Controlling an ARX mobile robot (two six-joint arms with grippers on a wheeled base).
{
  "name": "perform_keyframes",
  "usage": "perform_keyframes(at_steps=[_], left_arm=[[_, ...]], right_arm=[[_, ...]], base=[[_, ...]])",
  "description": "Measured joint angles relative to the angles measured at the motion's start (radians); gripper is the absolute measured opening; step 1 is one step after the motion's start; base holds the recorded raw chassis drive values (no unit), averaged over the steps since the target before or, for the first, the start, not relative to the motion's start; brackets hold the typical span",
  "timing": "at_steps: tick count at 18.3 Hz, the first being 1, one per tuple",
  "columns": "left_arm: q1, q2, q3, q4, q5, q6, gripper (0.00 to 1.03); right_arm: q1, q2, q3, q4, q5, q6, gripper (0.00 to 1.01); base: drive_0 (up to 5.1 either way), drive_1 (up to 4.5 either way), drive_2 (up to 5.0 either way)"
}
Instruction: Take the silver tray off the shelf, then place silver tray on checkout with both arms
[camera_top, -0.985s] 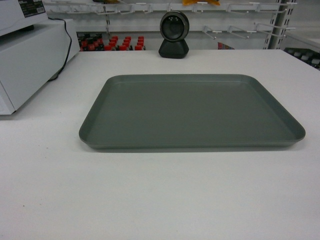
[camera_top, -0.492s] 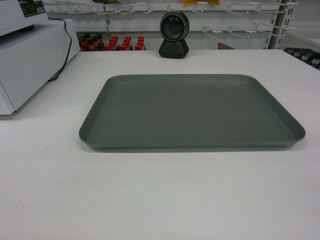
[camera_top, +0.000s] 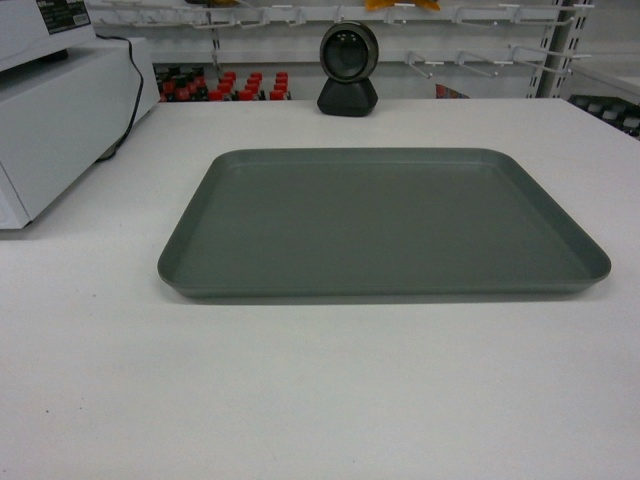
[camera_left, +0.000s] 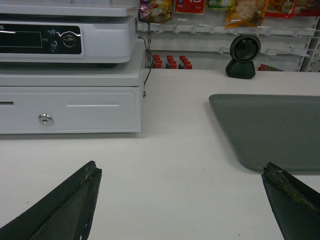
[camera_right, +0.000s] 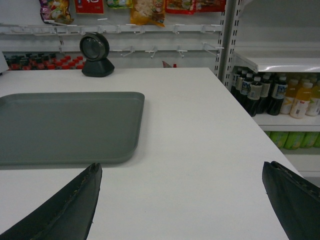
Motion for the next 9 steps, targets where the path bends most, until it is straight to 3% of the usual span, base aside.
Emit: perform_keyframes(at_steps=[9], left_arm=[[0.0, 0.0, 0.0, 0.0, 0.0, 0.0, 0.98]], right_arm=[[0.0, 0.0, 0.0, 0.0, 0.0, 0.0, 0.98]], base=[[0.1, -4.1, 4.2]])
